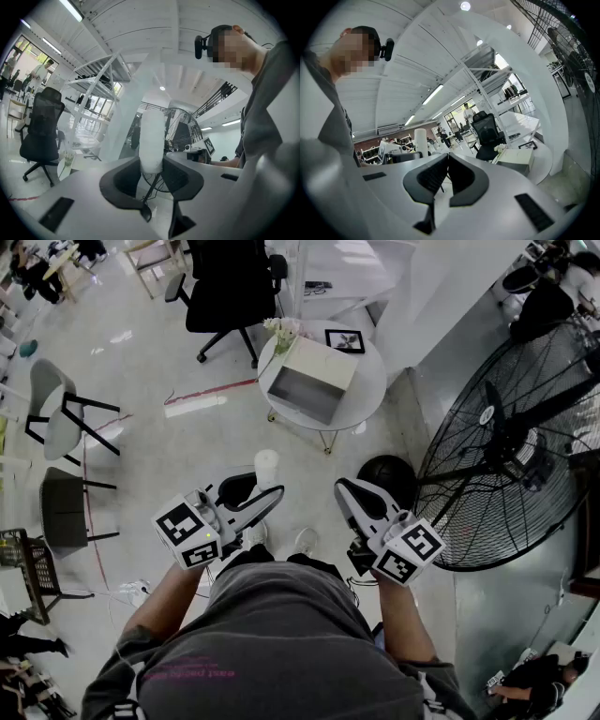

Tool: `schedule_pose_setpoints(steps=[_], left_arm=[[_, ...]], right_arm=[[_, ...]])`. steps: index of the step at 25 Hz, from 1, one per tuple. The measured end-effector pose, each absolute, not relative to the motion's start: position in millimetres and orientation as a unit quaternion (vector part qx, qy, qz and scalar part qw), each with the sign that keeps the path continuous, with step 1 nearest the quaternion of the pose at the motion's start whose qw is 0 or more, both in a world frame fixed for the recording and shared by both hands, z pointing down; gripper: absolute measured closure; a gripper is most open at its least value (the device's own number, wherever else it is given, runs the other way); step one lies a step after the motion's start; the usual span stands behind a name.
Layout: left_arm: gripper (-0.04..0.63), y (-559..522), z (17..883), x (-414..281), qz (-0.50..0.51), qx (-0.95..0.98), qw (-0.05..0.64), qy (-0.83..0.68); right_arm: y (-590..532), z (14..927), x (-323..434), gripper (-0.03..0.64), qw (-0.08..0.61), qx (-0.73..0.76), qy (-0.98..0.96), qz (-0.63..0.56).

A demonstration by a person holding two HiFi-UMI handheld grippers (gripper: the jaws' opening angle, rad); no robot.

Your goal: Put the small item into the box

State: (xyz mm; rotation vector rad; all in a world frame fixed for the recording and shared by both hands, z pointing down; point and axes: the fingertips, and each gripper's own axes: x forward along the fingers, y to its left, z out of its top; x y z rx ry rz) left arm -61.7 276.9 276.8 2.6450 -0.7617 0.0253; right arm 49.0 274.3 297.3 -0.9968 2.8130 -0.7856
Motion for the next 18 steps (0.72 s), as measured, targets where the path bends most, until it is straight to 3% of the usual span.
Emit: schedule_pose_setpoints(steps=[18], left_arm=[[0.453, 288, 280, -41, 0.007, 0.936, 0.191, -0.294]], right_arm=[[281, 300, 68, 0.595, 0.025, -0.313, 0.917, -0.247]])
